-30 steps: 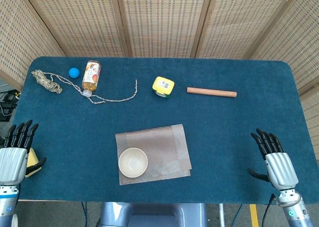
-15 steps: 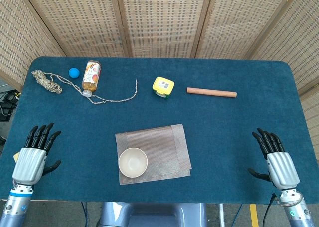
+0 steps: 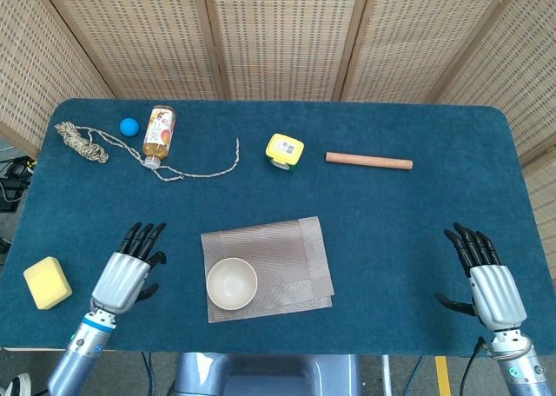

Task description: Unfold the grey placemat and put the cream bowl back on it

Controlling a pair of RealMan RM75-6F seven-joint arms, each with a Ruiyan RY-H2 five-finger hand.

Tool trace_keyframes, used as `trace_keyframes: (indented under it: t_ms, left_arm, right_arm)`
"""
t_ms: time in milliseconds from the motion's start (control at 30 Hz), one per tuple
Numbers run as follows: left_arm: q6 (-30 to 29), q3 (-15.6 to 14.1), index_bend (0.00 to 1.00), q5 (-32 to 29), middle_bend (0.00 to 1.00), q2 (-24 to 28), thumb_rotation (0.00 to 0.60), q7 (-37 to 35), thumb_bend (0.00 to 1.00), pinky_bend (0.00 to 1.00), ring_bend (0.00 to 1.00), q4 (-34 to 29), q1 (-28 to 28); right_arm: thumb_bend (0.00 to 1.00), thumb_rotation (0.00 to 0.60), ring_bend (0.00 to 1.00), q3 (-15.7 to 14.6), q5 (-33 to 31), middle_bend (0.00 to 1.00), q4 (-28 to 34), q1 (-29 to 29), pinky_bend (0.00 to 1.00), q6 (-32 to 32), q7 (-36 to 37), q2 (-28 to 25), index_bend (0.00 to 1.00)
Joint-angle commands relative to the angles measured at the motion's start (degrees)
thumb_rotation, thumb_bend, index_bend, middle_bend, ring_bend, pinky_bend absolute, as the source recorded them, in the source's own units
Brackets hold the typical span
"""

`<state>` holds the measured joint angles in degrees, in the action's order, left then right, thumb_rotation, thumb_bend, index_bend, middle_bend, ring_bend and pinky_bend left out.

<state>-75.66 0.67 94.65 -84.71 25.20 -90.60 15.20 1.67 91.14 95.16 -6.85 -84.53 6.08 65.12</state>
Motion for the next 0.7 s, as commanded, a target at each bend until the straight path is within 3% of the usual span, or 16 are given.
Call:
trace_keyframes:
  t_ms: [33,700]
  left_arm:
    - [2.6,-0.2,0.45,0.0,0.00,-2.9,0.600,2.9,0.12,0.00,0.00,0.4,1.7]
    - [12.0,0.2,0.48,-5.4,0.00,-13.7,0.600,14.2,0.16,0.00,0.00,1.0,7.0]
  right_arm:
    - [0.07,0.600,0.00,0.1,-0.2,0.00,0.0,0.0,0.00,0.1,0.8,-0.3,0.00]
    - [0.07,0.600,0.00,0.4,-0.8,0.00,-0.1,0.0,0.00,0.3,5.4,-2.2,0.00]
